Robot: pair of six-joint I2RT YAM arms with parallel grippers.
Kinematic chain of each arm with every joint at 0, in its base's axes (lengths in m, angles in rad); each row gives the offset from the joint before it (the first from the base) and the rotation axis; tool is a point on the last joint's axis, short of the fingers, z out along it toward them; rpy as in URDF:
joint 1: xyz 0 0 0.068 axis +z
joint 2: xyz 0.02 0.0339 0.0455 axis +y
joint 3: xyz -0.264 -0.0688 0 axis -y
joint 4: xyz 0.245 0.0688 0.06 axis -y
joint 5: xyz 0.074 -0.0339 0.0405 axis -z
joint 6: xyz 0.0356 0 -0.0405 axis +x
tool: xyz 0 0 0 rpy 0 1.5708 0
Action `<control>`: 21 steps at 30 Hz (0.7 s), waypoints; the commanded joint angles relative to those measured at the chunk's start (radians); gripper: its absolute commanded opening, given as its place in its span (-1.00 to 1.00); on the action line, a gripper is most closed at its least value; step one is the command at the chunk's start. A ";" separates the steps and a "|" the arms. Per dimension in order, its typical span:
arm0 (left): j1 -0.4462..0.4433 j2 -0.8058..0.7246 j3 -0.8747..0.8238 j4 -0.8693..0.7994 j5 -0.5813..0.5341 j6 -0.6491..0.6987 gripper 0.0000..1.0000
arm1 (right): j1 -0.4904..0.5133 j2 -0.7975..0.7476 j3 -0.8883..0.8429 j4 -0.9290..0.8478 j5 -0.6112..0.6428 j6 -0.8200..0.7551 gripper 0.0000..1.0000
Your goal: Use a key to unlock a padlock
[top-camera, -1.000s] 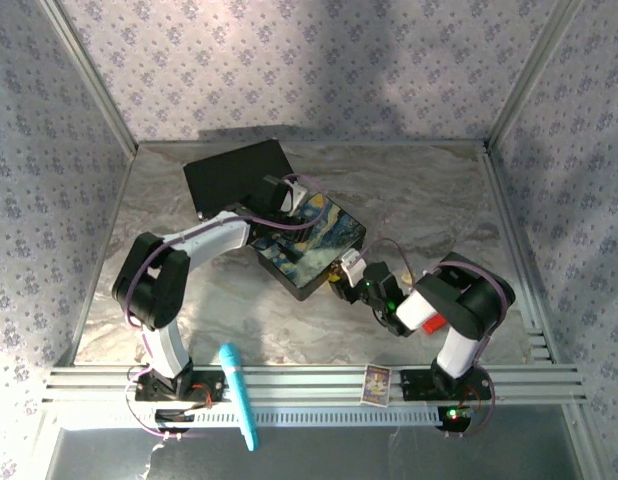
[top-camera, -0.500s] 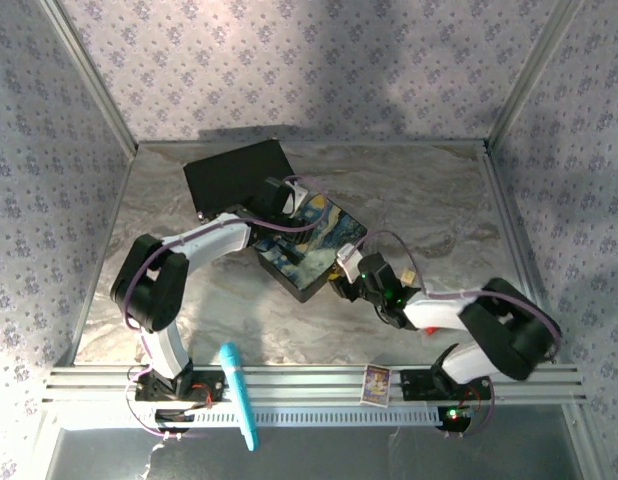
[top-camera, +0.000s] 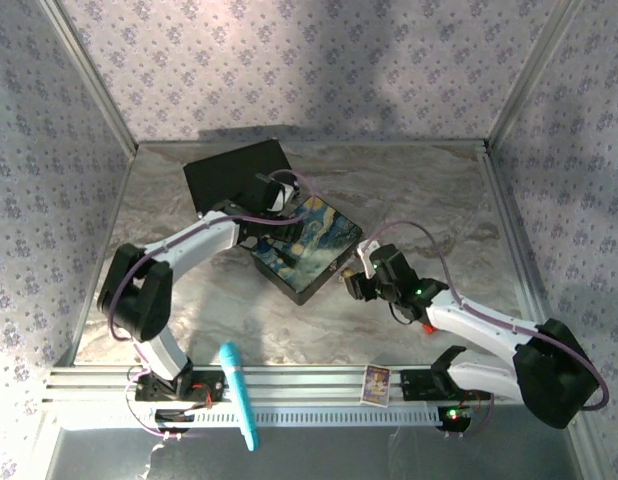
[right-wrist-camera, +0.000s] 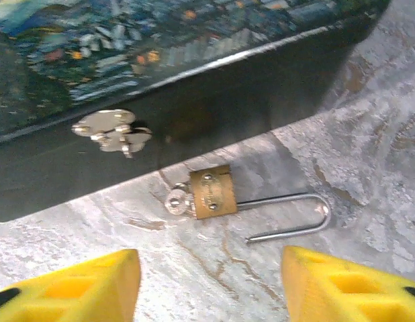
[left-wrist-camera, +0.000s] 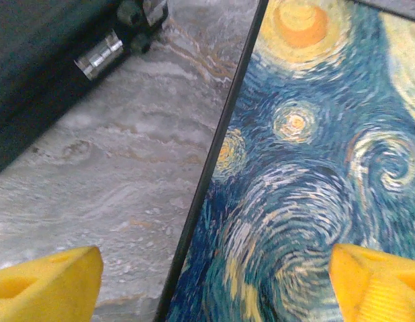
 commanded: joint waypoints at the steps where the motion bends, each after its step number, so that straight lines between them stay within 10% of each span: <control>1: -0.011 -0.082 0.014 -0.047 -0.052 -0.012 0.87 | -0.045 0.065 0.069 -0.076 -0.035 0.172 0.30; 13: -0.156 -0.316 -0.120 -0.167 -0.238 -0.277 0.94 | -0.008 0.399 0.302 -0.179 0.064 0.417 0.08; 16: -0.163 -0.405 -0.243 -0.110 -0.221 -0.451 0.69 | 0.011 0.429 0.291 -0.129 0.069 0.464 0.05; 21: -0.177 -0.435 -0.419 0.058 -0.174 -0.602 0.82 | 0.027 0.488 0.309 -0.137 0.079 0.478 0.05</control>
